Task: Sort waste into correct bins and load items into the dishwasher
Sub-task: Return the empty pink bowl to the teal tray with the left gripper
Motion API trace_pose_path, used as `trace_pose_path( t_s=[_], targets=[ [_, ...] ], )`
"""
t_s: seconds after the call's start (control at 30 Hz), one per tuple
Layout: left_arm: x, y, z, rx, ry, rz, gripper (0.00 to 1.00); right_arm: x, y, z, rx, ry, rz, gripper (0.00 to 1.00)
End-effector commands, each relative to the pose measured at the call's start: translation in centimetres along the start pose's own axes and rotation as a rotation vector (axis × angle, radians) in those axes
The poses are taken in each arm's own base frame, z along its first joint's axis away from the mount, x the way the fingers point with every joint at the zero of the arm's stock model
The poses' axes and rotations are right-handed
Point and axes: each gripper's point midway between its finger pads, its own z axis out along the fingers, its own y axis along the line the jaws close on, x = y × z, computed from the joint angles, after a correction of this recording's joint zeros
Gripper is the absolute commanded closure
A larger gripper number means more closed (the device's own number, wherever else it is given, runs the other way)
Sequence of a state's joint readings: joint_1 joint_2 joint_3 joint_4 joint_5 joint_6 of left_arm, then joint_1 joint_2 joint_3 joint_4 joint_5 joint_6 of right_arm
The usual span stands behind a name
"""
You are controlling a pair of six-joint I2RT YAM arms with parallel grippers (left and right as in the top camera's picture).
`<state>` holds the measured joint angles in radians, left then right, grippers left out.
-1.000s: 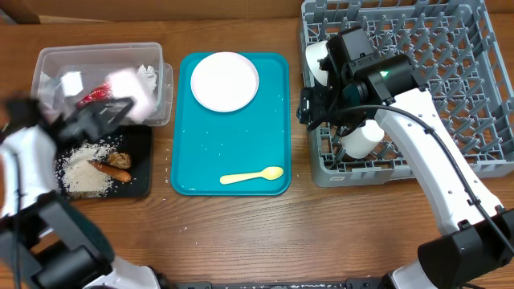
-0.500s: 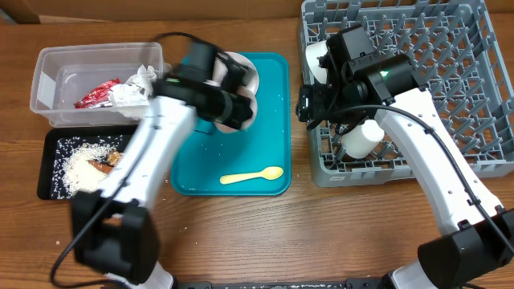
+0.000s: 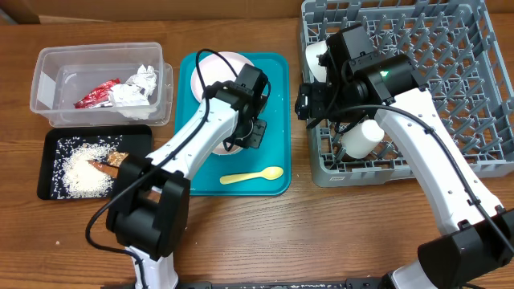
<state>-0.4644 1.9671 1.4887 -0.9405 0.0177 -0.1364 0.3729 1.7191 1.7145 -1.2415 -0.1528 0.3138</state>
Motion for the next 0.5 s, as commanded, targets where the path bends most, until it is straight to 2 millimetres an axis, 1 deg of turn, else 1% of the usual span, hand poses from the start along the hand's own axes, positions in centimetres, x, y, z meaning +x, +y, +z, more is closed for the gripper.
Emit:
trace_pose_path(
  t_s=[0.0, 0.07, 0.1, 0.17, 0.23, 0.33, 0.4, 0.43, 0.47],
  targets=[
    [0.0, -0.2, 0.6, 0.009, 0.016, -0.029, 0.89, -0.2, 0.0, -0.2, -0.002, -0.013, -0.004, 0.12],
    [-0.1, -0.5, 0.5, 0.025, 0.013, -0.030, 0.77, -0.2, 0.0, -0.2, -0.002, -0.013, -0.004, 0.12],
    [-0.2, -0.6, 0.4, 0.035, 0.012, -0.031, 0.68, -0.2, 0.0, -0.2, -0.002, -0.013, -0.004, 0.12],
    [-0.3, -0.8, -0.2, 0.050, 0.012, -0.033, 0.58, -0.2, 0.0, -0.2, -0.002, -0.013, -0.004, 0.12],
    [-0.7, -0.7, -1.2, 0.051, 0.013, -0.038, 0.56, -0.2, 0.0, -0.2, -0.002, -0.013, -0.003, 0.12],
    [-1.7, 0.0, -3.6, 0.043, 0.000, -0.057, 0.54, -0.2, 0.0, -0.2, -0.003, -0.012, -0.004, 0.12],
    [-2.5, 1.5, -5.6, 0.010, -0.016, -0.121, 0.53, -0.2, 0.0, -0.2, -0.003, -0.012, -0.003, 0.12],
    [-3.2, 3.1, -7.6, -0.019, -0.035, -0.192, 0.51, -0.2, 0.2, -0.2, -0.010, -0.012, 0.004, 0.12],
    [-3.7, 4.0, -8.9, -0.027, -0.050, -0.228, 0.49, -0.3, 0.4, -0.2, -0.026, -0.012, 0.003, 0.12]
  ],
)
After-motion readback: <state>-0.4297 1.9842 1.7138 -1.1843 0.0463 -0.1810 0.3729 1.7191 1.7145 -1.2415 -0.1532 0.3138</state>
